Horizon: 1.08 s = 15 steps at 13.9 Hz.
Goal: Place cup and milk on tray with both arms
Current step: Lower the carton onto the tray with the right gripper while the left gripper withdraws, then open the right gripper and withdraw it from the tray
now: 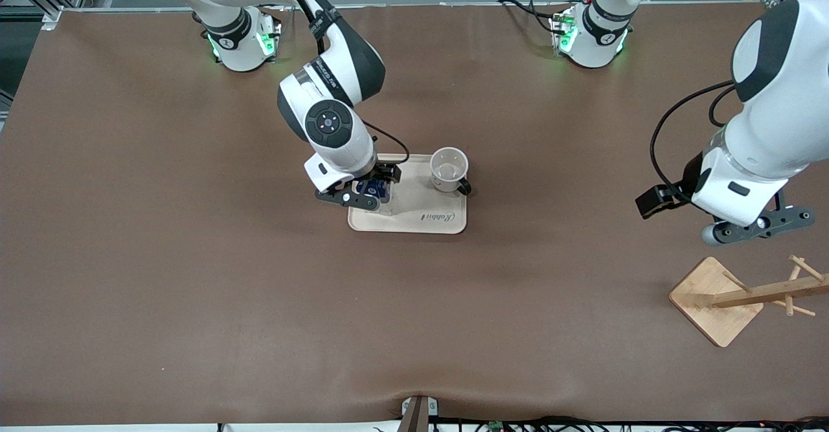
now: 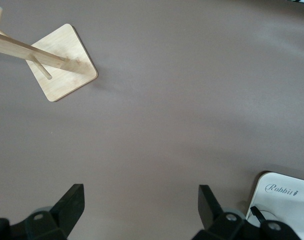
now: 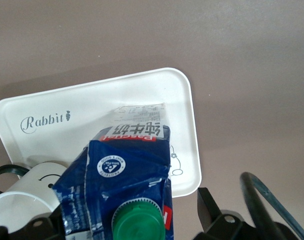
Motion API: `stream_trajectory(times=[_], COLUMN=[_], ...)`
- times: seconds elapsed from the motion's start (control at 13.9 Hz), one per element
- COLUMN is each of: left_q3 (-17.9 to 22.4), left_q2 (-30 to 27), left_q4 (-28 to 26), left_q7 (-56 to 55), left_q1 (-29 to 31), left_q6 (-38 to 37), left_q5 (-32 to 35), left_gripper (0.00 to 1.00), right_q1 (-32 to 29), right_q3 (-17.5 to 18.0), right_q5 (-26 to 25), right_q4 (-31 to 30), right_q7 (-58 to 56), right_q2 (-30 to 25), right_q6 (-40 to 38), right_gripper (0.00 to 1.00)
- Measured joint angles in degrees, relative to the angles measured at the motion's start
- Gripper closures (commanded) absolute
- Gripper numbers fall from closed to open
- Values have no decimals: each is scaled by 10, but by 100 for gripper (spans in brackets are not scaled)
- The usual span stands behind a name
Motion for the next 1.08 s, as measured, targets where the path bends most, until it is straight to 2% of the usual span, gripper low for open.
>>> stream_trajectory(times=[0.29, 0.65, 0.72, 0.93, 1.08], left_q3=[0, 3, 17, 116, 175], left_q2=[-31, -66, -70, -92, -118], left_q4=[0, -3, -4, -23, -52], left_q7=[14, 92, 105, 167, 189], left_q1=[8, 37, 26, -37, -75], left_q6=[-6, -10, -11, -20, -23], left_q5=[1, 1, -2, -51, -69], left_gripper=[0, 0, 0, 0, 0], right_q1=[-15, -96, -114, -170, -208], right_q3=[-8, -10, -10, -11, -12], right_q5=[0, 5, 5, 6, 5], right_q4=[62, 155, 172, 206, 211], right_q7=[0, -9, -15, -41, -114], right_q2=[-15, -26, -26, -29, -41], right_q6=[-93, -160, -183, -218, -248], right_gripper=[0, 0, 0, 0, 0])
